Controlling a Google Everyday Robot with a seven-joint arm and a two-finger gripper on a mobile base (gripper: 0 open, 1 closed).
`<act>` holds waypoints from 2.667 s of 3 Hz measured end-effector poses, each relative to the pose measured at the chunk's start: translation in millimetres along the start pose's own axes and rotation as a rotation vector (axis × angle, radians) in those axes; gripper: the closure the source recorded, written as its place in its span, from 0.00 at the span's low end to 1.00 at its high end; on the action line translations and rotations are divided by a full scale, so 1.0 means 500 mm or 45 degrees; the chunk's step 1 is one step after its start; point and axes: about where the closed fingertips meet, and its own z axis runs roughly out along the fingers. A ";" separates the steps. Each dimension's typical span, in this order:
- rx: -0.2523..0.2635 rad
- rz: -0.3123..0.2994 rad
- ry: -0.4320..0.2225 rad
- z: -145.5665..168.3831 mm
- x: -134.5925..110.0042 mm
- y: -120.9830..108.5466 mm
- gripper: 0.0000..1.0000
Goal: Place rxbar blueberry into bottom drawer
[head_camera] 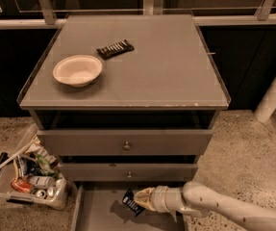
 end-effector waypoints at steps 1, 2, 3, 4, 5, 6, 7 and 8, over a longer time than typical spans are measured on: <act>-0.001 0.006 0.019 0.025 0.073 -0.052 1.00; 0.007 0.032 0.079 0.049 0.152 -0.104 1.00; 0.007 0.032 0.079 0.049 0.152 -0.104 1.00; -0.042 0.037 0.050 0.049 0.134 -0.083 1.00; -0.103 0.055 0.049 0.076 0.132 -0.037 1.00; -0.127 0.072 0.049 0.111 0.148 0.002 1.00; -0.110 0.080 0.054 0.151 0.187 0.022 1.00; -0.064 0.098 0.071 0.196 0.236 0.020 1.00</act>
Offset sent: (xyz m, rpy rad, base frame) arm 0.0574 -0.0552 -0.1244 -0.1010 0.0799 -0.0236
